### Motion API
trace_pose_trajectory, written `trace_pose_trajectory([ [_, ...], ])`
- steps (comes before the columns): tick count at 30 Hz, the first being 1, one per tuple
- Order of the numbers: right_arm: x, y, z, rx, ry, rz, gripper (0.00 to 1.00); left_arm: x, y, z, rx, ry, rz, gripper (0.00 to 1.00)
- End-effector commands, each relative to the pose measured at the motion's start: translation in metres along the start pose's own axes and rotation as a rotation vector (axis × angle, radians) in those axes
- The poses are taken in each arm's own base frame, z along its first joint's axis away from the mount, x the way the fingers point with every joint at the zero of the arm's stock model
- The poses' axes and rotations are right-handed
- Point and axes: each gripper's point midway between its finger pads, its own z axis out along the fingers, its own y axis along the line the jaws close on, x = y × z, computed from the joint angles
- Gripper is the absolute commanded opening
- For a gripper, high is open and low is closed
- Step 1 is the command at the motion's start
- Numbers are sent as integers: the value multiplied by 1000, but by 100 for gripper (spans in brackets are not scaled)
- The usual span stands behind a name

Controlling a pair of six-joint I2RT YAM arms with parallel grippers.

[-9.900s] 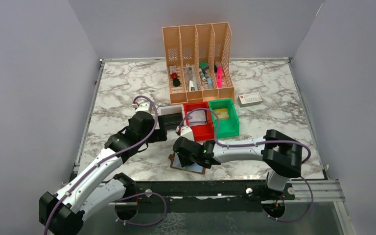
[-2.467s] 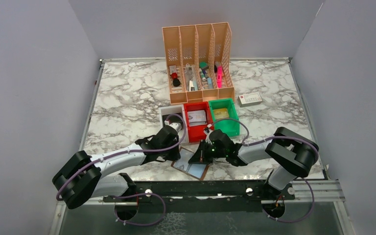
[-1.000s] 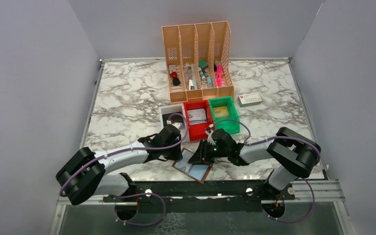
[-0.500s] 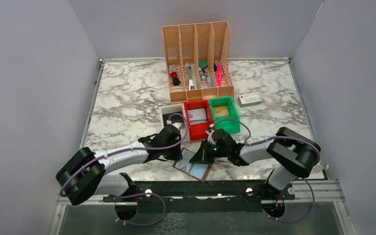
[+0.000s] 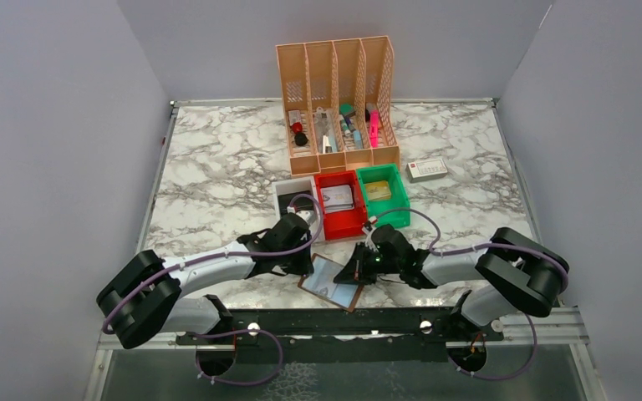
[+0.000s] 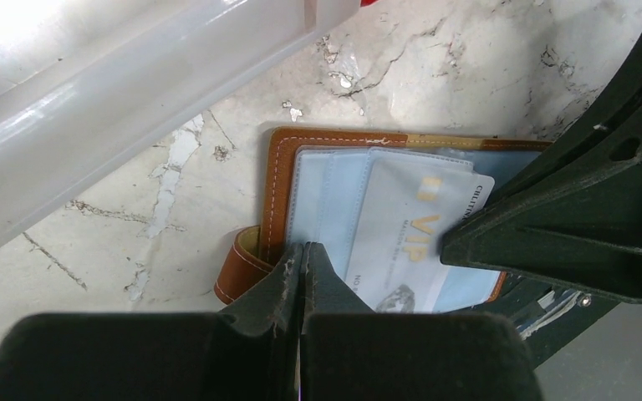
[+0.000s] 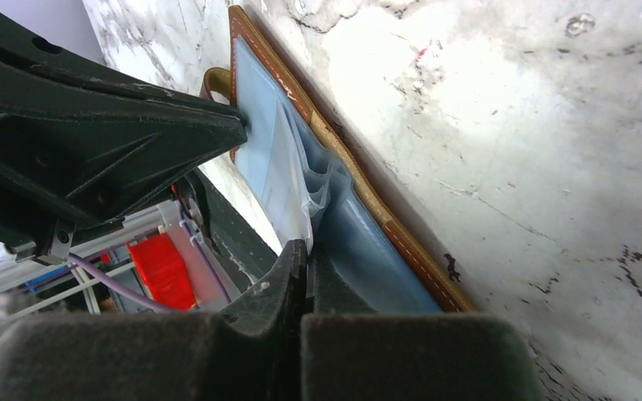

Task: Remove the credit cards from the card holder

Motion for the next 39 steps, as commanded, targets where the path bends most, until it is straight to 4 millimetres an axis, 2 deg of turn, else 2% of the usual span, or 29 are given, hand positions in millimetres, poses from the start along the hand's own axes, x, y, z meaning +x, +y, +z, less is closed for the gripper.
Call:
trace_pose_trajectory([
  [1,2,-25,-4,109,-6,23,1,14,11,0,-39,53,9,0],
  [10,-22,-24,-18,176,-137,-25,4,15,11,-4,-34,40,-3,0],
  [21,-19,-6,-6,84,-92,-20,10,10,5,-1,-24,47,11,0],
  [24,-21,-4,-4,85,-93,-35,9,8,2,-3,-16,38,12,0],
  [27,-21,-5,-3,100,-84,-54,8,-2,-5,-9,3,-5,7,9],
  [33,-15,-9,4,114,-22,-86,6,-42,-36,-32,93,-141,22,37],
  [36,-12,-13,6,122,-5,-91,5,-54,-52,-38,150,-173,43,42],
  [39,-13,-14,8,128,-5,-99,5,-48,-57,-30,176,-132,62,42],
])
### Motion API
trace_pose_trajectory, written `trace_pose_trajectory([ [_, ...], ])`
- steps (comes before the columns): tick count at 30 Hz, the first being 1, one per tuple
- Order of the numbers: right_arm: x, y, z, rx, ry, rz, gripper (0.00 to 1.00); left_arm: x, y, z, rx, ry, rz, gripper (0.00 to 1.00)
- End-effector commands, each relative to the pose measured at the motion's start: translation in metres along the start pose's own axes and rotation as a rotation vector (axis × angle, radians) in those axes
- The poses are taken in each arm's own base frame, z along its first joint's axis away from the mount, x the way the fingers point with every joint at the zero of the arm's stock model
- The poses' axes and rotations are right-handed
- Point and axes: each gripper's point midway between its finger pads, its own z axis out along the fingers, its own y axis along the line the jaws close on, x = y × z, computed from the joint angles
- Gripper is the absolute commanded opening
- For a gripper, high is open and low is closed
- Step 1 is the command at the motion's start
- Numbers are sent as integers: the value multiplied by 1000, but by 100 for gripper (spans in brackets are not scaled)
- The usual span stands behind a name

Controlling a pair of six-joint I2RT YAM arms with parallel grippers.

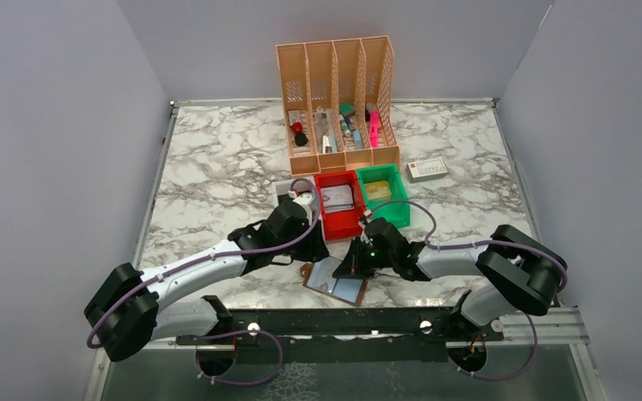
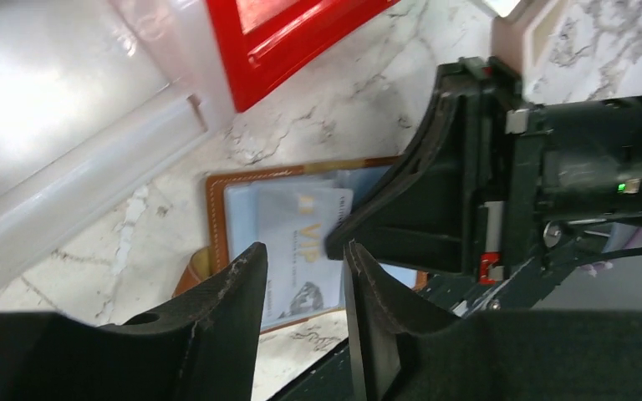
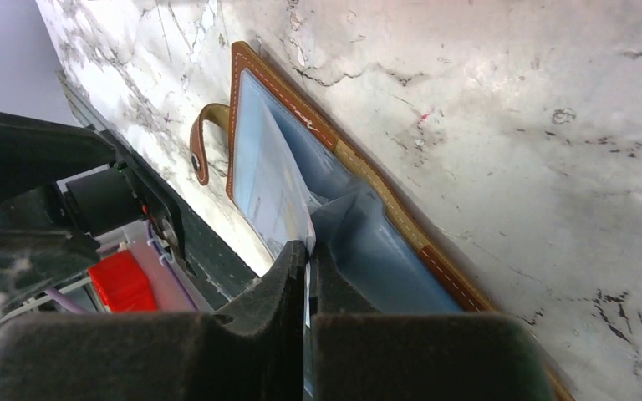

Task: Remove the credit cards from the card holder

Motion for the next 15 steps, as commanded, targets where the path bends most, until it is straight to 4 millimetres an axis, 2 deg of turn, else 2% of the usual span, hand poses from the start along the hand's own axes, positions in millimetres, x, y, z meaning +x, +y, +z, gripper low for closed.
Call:
trace_pose_trajectory([
  [1,4,-12,3,41,26,-33,5,0,-15,8,63,23,35,42],
  [8,4,-14,0,53,13,-27,5,44,7,31,0,172,14,30],
  [11,3,-14,-3,60,4,-26,5,56,16,35,-41,204,1,22],
  [15,2,-16,-9,75,-5,-33,6,67,29,36,-91,220,-18,19],
])
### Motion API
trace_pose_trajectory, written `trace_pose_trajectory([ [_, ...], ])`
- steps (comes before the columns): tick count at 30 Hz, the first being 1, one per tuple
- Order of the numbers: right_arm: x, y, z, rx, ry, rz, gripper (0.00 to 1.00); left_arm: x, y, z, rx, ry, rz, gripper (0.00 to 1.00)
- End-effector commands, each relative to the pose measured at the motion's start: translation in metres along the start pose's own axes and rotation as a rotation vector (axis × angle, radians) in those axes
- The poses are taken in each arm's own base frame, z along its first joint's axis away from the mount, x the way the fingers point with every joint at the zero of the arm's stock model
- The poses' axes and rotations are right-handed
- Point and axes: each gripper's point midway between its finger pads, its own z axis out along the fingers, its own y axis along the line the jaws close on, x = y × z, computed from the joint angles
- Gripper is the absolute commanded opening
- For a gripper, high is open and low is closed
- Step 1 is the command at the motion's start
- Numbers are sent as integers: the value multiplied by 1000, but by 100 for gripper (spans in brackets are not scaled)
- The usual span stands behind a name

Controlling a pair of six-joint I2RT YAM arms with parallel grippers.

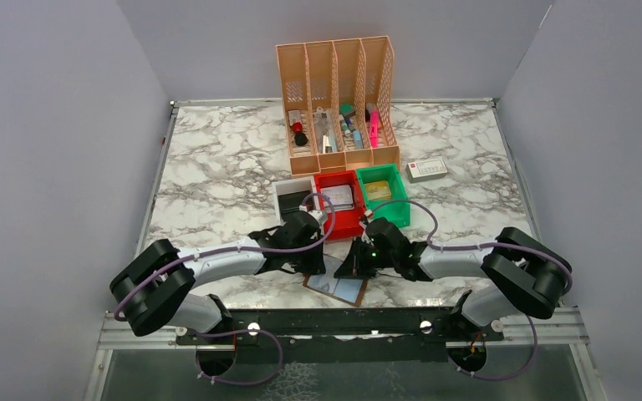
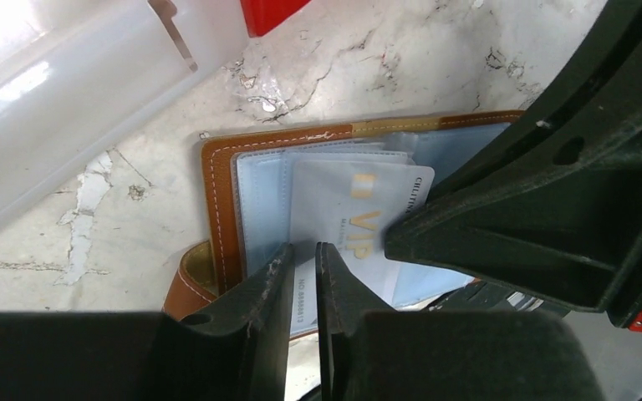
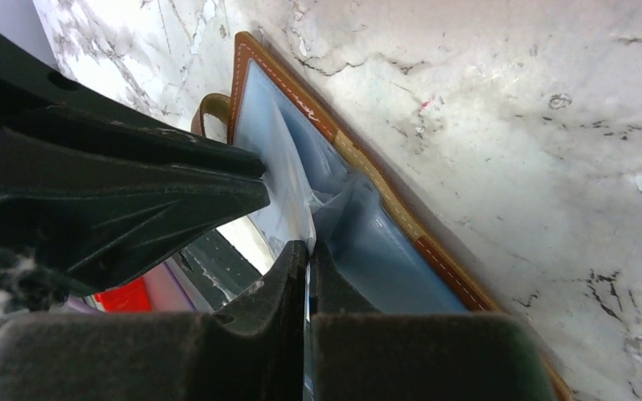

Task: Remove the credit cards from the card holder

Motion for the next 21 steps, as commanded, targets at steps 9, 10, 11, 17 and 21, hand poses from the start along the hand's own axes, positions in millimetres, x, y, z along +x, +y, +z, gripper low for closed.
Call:
trace_pose_trajectory([
  [9,6,-25,-21,95,-17,-1,7,28,24,9,-89,69,-15,13],
  [10,6,-26,-23,97,-22,1,7,28,23,9,-88,69,-14,13],
  [11,5,-26,-24,95,-31,5,8,29,23,9,-89,70,-14,13],
  [17,0,-18,-24,62,-54,32,9,28,19,10,-84,69,-1,11],
  [21,4,-11,-17,18,-28,75,14,27,16,11,-79,71,9,10],
])
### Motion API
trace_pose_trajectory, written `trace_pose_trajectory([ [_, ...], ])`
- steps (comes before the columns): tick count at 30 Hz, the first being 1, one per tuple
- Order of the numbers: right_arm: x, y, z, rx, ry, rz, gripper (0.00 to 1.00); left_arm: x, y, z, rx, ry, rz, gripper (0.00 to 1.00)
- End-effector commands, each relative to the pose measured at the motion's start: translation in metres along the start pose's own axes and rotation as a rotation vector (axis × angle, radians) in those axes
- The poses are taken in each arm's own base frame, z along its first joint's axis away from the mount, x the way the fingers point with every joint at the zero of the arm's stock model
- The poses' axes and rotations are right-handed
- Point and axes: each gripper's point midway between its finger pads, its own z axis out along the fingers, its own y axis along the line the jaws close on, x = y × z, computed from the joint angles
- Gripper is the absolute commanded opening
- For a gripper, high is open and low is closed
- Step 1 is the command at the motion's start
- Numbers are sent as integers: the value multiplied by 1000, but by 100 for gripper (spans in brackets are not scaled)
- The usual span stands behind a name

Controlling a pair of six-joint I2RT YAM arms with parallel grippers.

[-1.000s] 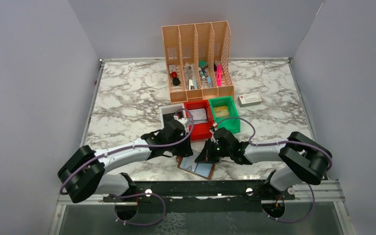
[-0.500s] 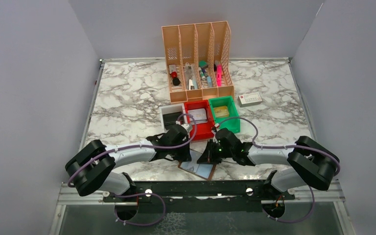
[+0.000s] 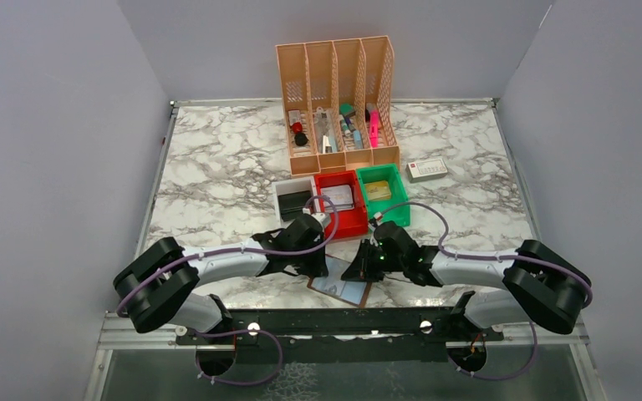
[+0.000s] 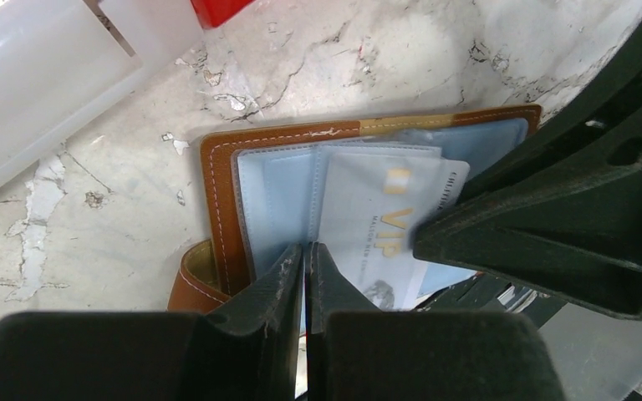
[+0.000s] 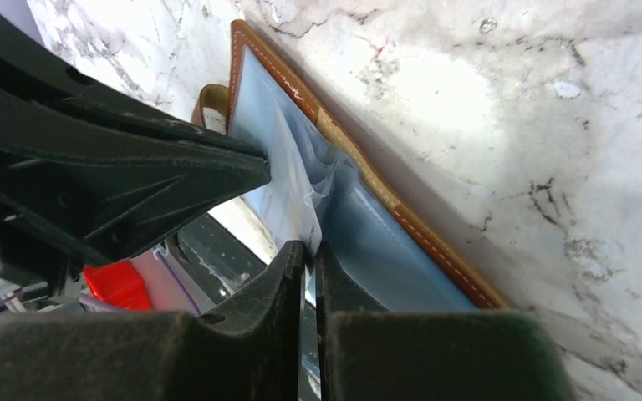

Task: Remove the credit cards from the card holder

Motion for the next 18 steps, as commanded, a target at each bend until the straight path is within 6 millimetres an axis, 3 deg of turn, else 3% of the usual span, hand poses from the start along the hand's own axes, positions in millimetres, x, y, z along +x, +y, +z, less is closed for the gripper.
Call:
trace_pose_trajectory([
  [1,2,-3,7,-18,9,60,16,22,23,5,-96,73,17,9],
  [8,4,2,9,-73,10,62,33,22,21,7,-99,81,25,7],
  [18,16,1,0,-90,63,-2,39,22,19,12,-104,95,38,7],
])
